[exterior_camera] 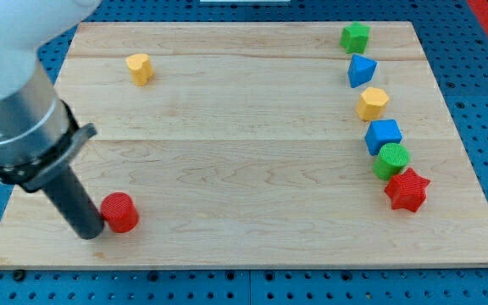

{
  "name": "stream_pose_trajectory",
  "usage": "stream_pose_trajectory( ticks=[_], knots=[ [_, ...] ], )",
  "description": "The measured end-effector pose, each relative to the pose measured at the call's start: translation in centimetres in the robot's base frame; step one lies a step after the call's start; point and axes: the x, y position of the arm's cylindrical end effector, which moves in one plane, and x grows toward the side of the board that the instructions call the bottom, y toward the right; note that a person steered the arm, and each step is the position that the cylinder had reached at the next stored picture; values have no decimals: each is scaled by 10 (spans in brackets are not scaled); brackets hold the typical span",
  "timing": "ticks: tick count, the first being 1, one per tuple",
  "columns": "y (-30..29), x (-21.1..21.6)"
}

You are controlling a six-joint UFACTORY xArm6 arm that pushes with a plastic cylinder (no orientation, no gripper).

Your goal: Push the red circle into the bottom of the blue triangle

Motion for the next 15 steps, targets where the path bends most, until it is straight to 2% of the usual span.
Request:
stream_pose_trajectory(
  ticks=[1, 3, 5, 7, 8, 9, 11, 15],
  knots=[
    [40, -18],
    [72, -47],
    [94, -51],
    [105, -113],
    [119, -127],
    [148, -135],
    [167, -95],
    [271, -136]
  ],
)
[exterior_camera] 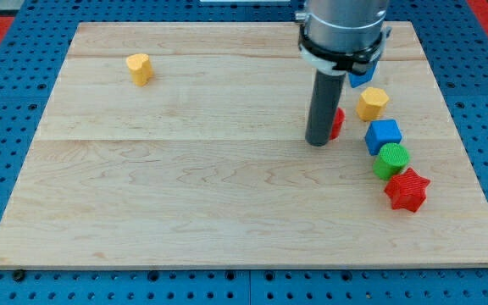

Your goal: Push the red circle into the bottom of the blue triangle

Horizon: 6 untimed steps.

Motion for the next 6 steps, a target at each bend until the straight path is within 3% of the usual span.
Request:
stream_pose_trajectory(
  ticks=[4, 6],
  knots=[
    [39, -67],
    [45, -72]
  ],
)
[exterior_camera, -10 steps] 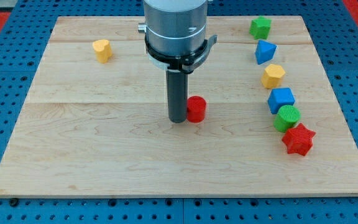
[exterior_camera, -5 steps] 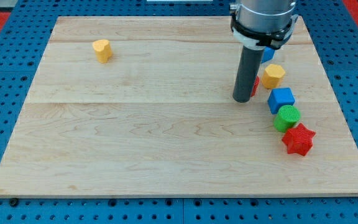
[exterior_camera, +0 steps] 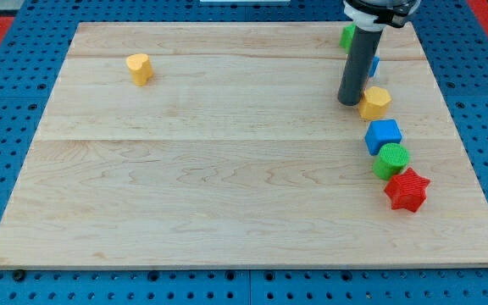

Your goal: Push the red circle into the bottom of the blue triangle

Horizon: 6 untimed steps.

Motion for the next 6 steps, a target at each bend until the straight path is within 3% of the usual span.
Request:
stream_pose_trajectory(
  ticks=[2, 3, 6],
  knots=[
    [-29, -21],
    [-28, -43],
    [0, -45]
  ],
)
